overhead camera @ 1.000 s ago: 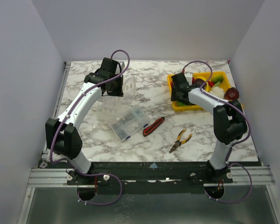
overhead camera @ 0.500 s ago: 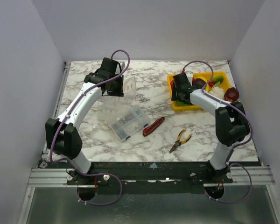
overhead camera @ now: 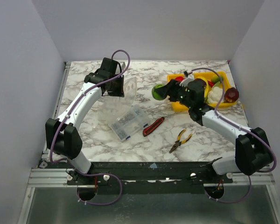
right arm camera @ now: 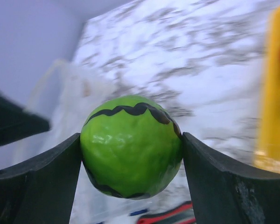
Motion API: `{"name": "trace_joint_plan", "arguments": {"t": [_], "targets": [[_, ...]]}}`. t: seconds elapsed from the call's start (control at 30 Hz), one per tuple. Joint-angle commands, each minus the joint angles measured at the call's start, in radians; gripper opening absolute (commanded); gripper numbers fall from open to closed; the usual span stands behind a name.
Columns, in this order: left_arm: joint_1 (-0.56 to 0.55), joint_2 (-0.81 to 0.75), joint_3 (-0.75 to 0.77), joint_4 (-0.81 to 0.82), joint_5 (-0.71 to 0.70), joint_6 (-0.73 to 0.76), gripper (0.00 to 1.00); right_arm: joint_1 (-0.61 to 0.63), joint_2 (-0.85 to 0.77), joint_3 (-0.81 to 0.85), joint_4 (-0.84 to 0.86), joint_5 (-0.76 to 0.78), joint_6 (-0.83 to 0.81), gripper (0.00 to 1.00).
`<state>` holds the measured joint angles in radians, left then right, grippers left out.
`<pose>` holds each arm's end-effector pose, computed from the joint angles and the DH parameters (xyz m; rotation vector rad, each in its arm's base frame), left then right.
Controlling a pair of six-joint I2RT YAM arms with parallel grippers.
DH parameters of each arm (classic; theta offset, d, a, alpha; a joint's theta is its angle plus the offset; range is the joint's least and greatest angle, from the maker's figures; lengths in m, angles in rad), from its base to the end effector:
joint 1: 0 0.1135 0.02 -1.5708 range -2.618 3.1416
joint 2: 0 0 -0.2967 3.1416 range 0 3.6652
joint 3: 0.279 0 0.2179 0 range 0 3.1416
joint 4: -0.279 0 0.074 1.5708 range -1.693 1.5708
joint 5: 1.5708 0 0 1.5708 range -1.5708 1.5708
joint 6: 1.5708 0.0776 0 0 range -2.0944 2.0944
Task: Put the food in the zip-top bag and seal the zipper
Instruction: Pick up the fake fruit from the bin, then place the fake fruit in the zipper food storage bag.
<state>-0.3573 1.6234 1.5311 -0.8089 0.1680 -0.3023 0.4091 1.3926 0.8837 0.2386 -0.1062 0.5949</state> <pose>0.3169 -0.1322 0.3322 0.1430 2.5152 -0.4843 0.2951 0.1369 0.3155 0.1005 1.9131 0.7897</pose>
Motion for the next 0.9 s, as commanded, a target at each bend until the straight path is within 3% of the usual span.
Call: {"name": "trace_joint_plan", "arguments": {"t": [0.0, 0.17, 0.4, 0.53, 0.7, 0.87], "targets": [[-0.002, -0.017, -0.002, 0.019, 0.025, 0.011, 0.0, 0.132, 0.007, -0.058, 0.518, -0.341, 0.184, 0.08], [-0.002, -0.04, -0.01, 0.028, 0.028, 0.008, 0.0, 0.254, 0.056, -0.013, 0.612, -0.305, 0.154, 0.08], [-0.002, -0.099, -0.041, 0.064, 0.035, -0.004, 0.0, 0.31, 0.217, 0.01, 0.711, -0.265, 0.179, 0.11], [-0.002, -0.131, -0.06, 0.078, 0.033, -0.008, 0.0, 0.317, 0.267, -0.026, 0.747, -0.222, 0.201, 0.26], [-0.002, -0.159, -0.073, 0.091, 0.045, -0.015, 0.0, 0.324, 0.308, 0.028, 0.618, -0.199, 0.208, 0.3], [0.0, -0.189, -0.084, 0.112, 0.043, -0.026, 0.0, 0.352, 0.302, 0.112, 0.362, -0.076, 0.187, 0.34]]}}
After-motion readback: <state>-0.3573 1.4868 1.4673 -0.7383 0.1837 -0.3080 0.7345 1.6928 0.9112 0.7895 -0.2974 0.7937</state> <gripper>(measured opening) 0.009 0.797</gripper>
